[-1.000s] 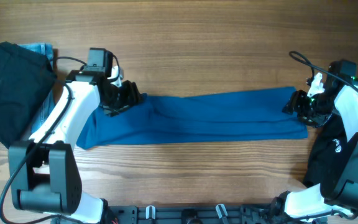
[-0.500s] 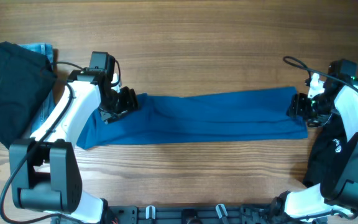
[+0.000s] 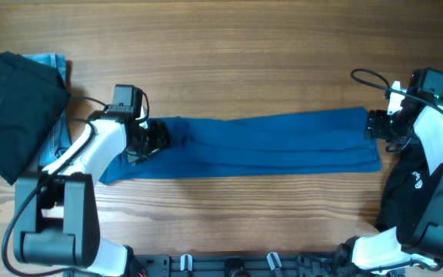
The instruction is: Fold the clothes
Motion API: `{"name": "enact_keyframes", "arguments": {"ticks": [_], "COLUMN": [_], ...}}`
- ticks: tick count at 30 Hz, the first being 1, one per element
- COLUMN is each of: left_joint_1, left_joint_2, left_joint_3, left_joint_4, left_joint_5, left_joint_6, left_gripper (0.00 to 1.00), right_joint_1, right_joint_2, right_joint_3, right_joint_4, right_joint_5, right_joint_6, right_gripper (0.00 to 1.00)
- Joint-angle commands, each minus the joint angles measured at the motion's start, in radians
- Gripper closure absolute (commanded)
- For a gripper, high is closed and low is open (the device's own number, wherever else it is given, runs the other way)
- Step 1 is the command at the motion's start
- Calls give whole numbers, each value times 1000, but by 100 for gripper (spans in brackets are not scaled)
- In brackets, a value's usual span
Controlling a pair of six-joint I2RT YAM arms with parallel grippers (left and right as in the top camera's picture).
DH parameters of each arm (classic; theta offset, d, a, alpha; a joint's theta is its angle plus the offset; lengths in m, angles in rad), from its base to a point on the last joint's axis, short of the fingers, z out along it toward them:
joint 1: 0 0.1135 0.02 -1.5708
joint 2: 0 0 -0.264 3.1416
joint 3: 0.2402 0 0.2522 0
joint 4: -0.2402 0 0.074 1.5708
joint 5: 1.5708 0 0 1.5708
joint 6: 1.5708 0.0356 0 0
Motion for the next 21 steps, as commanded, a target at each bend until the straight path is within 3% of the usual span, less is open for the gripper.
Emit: {"name": "enact_keyframes", "arguments": {"ticks": [1, 4, 12, 16, 21], "left_joint_1": [8, 12, 44, 44, 44], "left_joint_2": [51, 101, 185, 178, 124], "left_joint_3": [-76, -81, -72, 1, 166], "left_joint_4": [164, 260, 489, 440, 190], "left_joint_5": [-89, -179, -150, -125, -125], "left_joint_6": [-6, -6, -1, 52, 69], "left_gripper": [23, 20, 21, 21, 13], "right_joint_1": [-2, -2, -2, -2, -2], "right_joint_2": [14, 14, 14, 14, 14], "right_joint_3": [-8, -8, -8, -8, -23], "right_joint_4": [16, 19, 24, -6, -49], "right_joint_5": [-37, -38, -158, -158, -153], "right_joint_6": [-26, -6, -4, -57, -98], "right_gripper": [24, 22, 21, 21, 21]}}
